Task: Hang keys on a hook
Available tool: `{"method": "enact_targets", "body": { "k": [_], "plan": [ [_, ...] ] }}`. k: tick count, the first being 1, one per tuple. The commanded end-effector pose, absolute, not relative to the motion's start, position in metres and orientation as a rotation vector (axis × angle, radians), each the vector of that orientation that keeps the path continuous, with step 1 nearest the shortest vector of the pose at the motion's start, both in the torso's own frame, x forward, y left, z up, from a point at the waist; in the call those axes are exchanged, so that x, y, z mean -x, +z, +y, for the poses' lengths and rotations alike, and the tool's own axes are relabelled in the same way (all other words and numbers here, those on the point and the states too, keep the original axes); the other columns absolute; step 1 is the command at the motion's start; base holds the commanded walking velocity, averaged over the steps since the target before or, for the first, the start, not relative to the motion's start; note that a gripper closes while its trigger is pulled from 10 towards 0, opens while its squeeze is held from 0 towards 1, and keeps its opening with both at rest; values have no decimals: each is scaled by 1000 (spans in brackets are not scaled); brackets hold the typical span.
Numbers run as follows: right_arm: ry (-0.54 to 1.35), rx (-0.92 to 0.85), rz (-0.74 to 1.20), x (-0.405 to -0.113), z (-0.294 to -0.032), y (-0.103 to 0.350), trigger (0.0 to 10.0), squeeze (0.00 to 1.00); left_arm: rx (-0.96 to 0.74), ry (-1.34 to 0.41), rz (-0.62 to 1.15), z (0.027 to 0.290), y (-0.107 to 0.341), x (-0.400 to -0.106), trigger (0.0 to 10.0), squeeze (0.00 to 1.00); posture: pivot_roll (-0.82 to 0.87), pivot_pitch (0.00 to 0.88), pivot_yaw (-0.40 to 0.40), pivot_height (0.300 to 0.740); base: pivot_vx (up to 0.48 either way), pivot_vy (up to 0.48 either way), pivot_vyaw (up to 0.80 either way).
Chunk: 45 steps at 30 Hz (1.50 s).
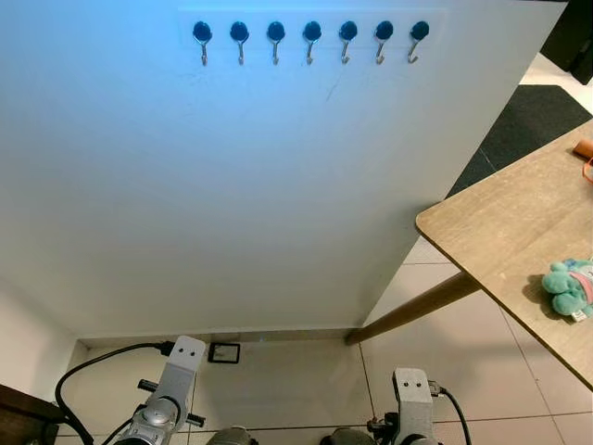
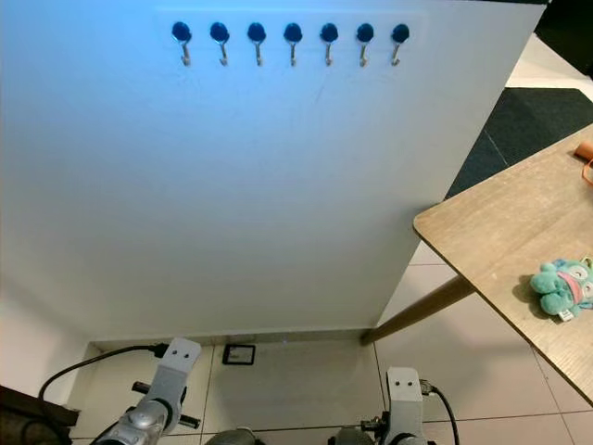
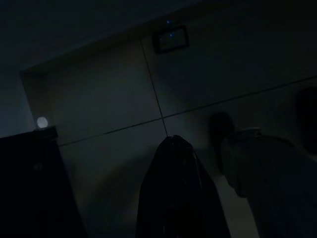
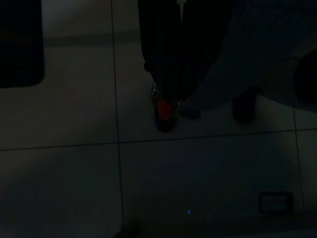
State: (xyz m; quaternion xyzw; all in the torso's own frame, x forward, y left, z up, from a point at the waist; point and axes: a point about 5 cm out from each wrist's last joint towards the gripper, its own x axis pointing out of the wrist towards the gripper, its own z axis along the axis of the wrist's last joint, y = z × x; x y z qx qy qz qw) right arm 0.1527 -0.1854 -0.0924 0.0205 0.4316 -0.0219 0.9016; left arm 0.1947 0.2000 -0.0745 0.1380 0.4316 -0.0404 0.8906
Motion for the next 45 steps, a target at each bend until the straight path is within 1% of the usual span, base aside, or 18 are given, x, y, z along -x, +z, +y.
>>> {"method": "enact_targets", "body": {
  "k": [1, 10, 14, 16, 22, 35, 45],
  "plan": [
    [-52, -49, 897, -149, -184, -94, 10000, 0, -307, -100, 920, 203, -78, -188, 10000, 0, 86, 115, -1, 740, 0, 0, 0],
    [-58, -47, 901, -147, -185, -94, 10000, 0, -298, -87, 904, 205, -75, -191, 10000, 0, 81, 100, -6, 740, 0, 0, 0],
    [-68, -28, 877, -155, -192, -90, 10000, 0, -256, -49, 853, 204, -71, -199, 10000, 0, 78, 71, -16, 740, 0, 0, 0],
    [-68, -27, 875, -156, -192, -90, 10000, 0, -253, -47, 850, 204, -71, -199, 10000, 0, 78, 71, -16, 740, 0, 0, 0],
    [-69, -12, 848, -168, -196, -85, 10000, 0, -237, -24, 830, 203, -69, -201, 10000, 0, 66, 34, -27, 740, 0, 0, 0],
    [-48, 1, 837, -172, -194, -83, 10000, 0, -225, -9, 820, 202, -69, -202, 10000, 0, 66, 20, -28, 740, 0, 0, 0],
    [-45, 9, 847, -169, -194, -84, 10000, 0, -247, -12, 828, 202, -69, -202, 10000, 0, 67, 14, -28, 740, 0, 0, 0]
  ]
}}
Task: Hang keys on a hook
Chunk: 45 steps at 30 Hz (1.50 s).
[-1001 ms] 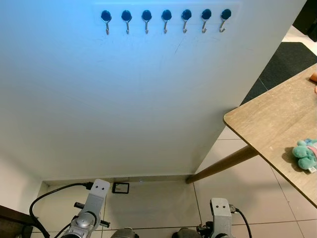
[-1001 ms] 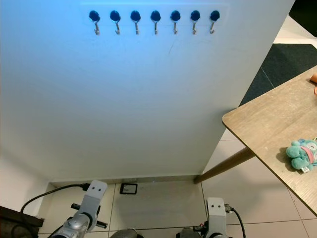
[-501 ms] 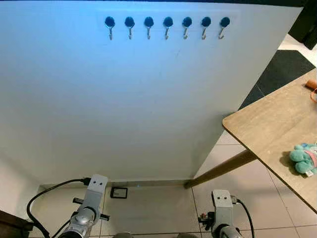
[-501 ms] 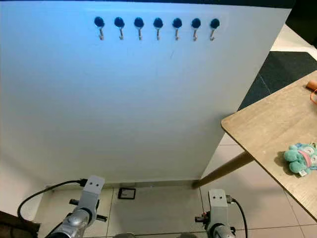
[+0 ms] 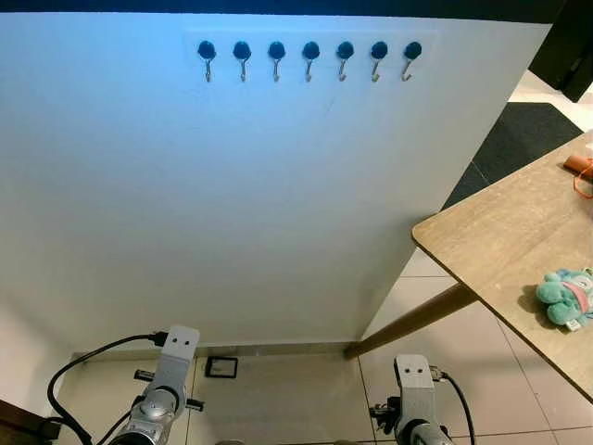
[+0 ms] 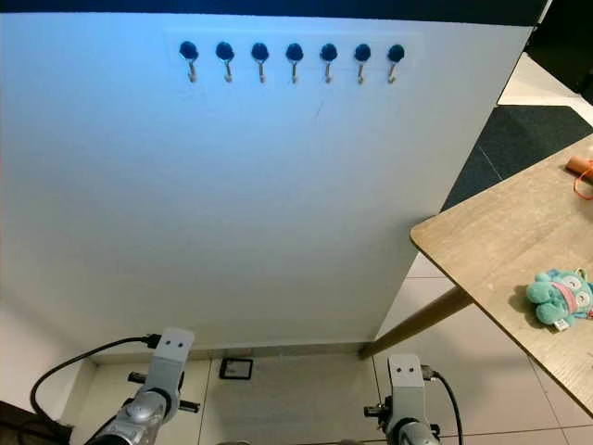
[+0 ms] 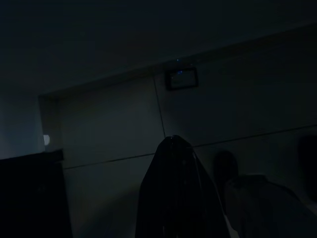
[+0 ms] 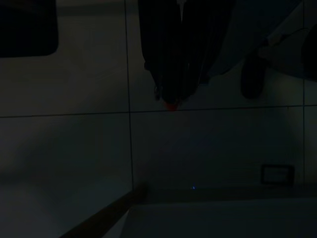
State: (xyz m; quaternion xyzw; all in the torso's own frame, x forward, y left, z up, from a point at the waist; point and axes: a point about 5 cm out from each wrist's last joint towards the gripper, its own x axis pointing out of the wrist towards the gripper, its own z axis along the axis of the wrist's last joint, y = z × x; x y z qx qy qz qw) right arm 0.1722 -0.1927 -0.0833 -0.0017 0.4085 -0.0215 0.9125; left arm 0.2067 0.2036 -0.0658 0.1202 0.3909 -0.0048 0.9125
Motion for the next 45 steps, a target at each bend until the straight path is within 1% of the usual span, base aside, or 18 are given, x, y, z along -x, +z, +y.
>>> {"method": "enact_targets", "body": {
  "k": [1, 26, 45],
  "plan": [
    [-46, 9, 848, -169, -194, -84, 10000, 0, -250, -16, 830, 202, -69, -203, 10000, 0, 67, 7, -26, 740, 0, 0, 0],
    [-47, 13, 842, -172, -190, -84, 10000, 0, -289, -35, 884, 200, -73, -200, 10000, 0, 72, 18, -19, 740, 0, 0, 0],
    [-47, 21, 852, -169, -191, -85, 10000, 0, -263, -38, 854, 193, -71, -204, 10000, 0, 68, 15, -23, 740, 0, 0, 0]
  ]
}}
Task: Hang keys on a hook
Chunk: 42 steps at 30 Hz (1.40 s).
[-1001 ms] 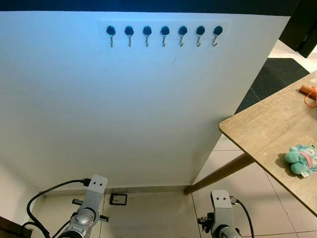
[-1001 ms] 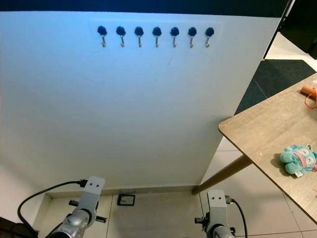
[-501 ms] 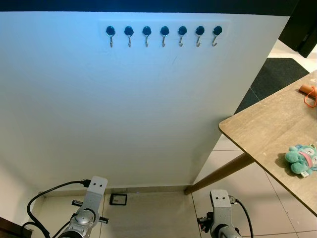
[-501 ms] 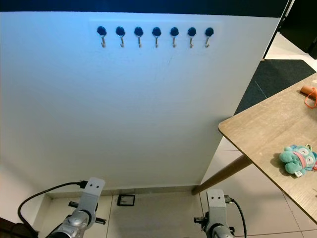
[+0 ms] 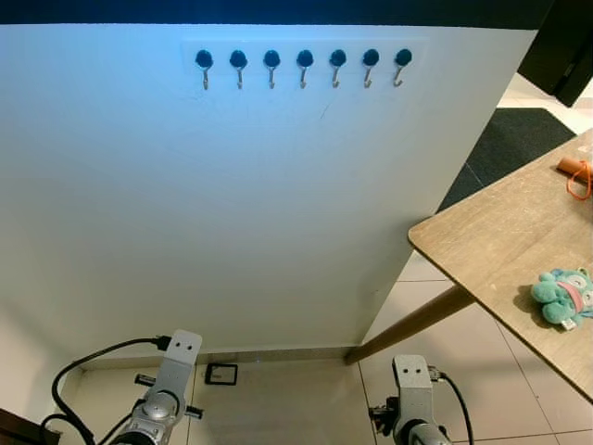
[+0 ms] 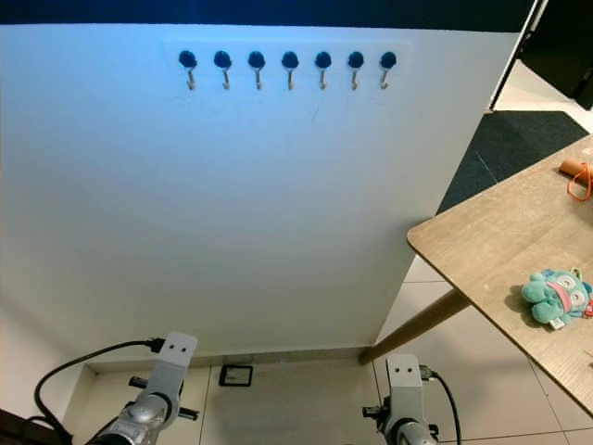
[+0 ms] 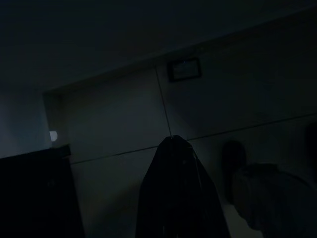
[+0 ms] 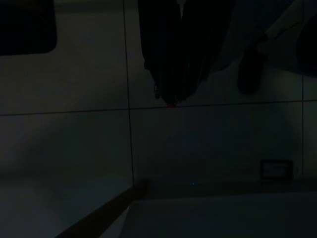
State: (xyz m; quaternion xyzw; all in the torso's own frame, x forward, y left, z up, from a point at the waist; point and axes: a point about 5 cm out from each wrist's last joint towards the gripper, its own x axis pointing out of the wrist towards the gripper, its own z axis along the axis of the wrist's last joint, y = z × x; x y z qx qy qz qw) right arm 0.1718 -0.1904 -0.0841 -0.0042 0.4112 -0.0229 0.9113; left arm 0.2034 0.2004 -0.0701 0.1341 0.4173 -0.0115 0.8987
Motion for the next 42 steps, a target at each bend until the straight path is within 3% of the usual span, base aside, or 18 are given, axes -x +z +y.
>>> {"method": "enact_targets", "body": {
  "k": [1, 42],
  "plan": [
    [-47, 21, 852, -169, -191, -85, 10000, 0, -263, -38, 854, 193, -71, -204, 10000, 0, 68, 15, -23, 740, 0, 0, 0],
    [-45, 26, 847, -168, -191, -85, 10000, 0, -256, -60, 869, 188, -74, -199, 10000, 0, 57, 15, -18, 740, 0, 0, 0]
  ]
}}
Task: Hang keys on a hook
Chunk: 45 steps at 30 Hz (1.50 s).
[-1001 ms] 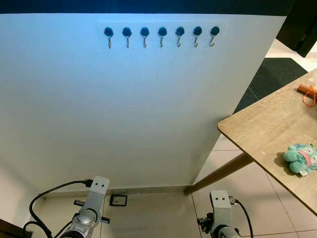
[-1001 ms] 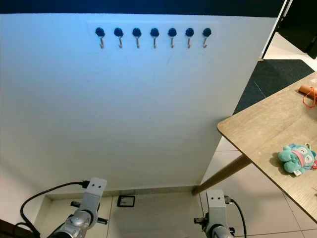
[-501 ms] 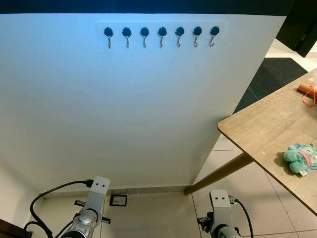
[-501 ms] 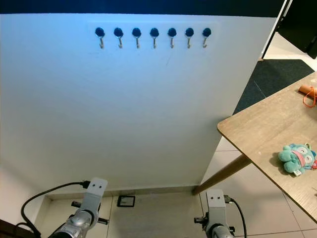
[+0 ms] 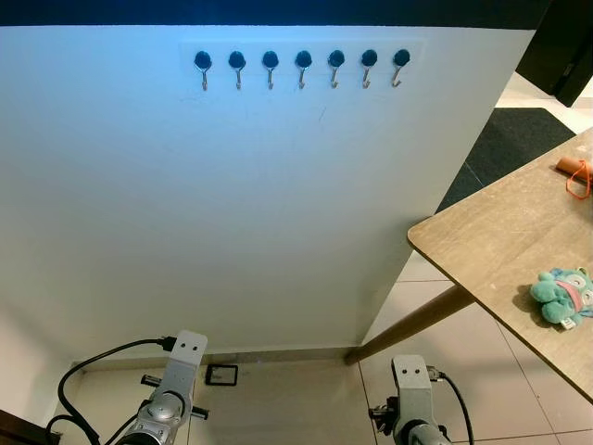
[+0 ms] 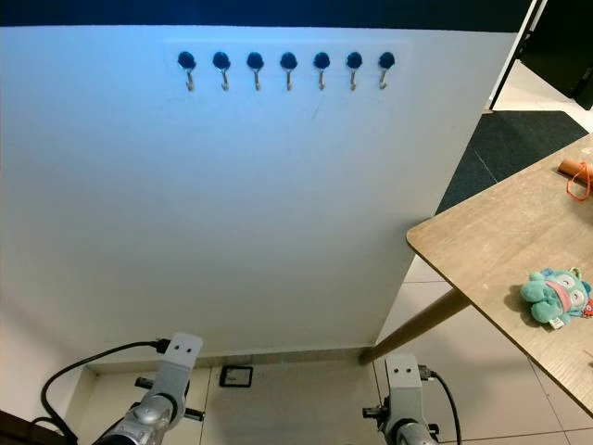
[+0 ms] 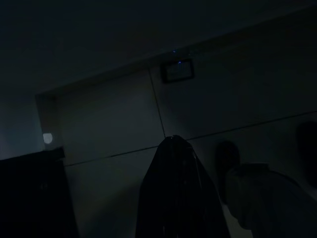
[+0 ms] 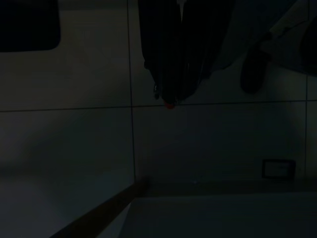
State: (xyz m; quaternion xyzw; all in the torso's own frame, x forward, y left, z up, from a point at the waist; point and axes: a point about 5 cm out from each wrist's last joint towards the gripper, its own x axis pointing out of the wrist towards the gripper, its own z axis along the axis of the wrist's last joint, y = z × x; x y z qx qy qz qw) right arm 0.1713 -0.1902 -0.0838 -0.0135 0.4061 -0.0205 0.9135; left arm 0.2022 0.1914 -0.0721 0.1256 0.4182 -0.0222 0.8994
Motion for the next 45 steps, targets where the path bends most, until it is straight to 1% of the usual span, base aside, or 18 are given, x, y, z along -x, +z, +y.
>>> {"method": "enact_targets", "body": {
  "k": [1, 35, 45],
  "plan": [
    [-45, 26, 847, -168, -191, -85, 10000, 0, -256, -60, 869, 188, -74, -199, 10000, 0, 57, 15, -18, 740, 0, 0, 0],
    [-42, 43, 841, -169, -193, -85, 10000, 0, -256, -55, 871, 189, -74, -198, 10000, 0, 56, 27, -20, 740, 0, 0, 0],
    [-47, 38, 793, -174, -194, -81, 10000, 0, -248, -56, 874, 187, -74, -199, 10000, 0, 49, 34, -18, 740, 0, 0, 0]
  ]
}}
